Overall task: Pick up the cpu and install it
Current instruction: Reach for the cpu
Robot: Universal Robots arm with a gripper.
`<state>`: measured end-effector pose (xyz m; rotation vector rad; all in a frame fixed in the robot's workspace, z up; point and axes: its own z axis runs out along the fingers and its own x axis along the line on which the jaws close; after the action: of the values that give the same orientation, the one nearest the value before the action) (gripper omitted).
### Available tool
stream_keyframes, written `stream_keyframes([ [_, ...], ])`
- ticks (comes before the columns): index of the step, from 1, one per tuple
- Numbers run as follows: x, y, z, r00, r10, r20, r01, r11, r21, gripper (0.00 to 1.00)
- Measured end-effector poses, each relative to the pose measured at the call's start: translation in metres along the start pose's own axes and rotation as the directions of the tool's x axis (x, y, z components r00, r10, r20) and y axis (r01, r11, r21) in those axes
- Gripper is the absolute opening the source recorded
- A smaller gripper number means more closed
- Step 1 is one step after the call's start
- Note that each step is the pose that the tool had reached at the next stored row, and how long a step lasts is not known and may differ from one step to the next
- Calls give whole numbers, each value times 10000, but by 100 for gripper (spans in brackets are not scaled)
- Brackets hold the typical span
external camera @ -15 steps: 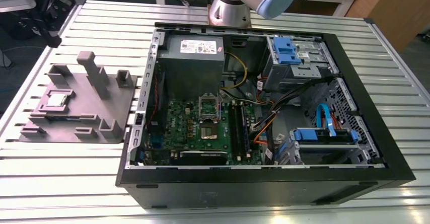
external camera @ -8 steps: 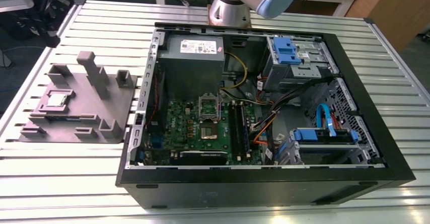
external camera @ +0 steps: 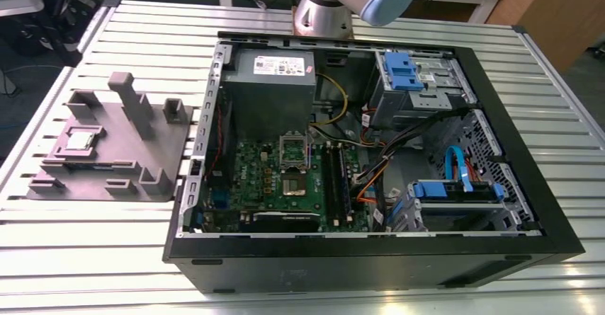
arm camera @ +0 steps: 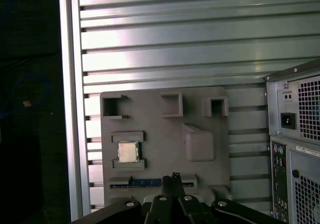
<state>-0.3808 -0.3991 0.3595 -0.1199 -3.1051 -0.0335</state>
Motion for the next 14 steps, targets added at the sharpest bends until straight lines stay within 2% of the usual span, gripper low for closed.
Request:
stream_keyframes([
  [14,67,-5,2,10000,0,-1,0,10000,0,10],
])
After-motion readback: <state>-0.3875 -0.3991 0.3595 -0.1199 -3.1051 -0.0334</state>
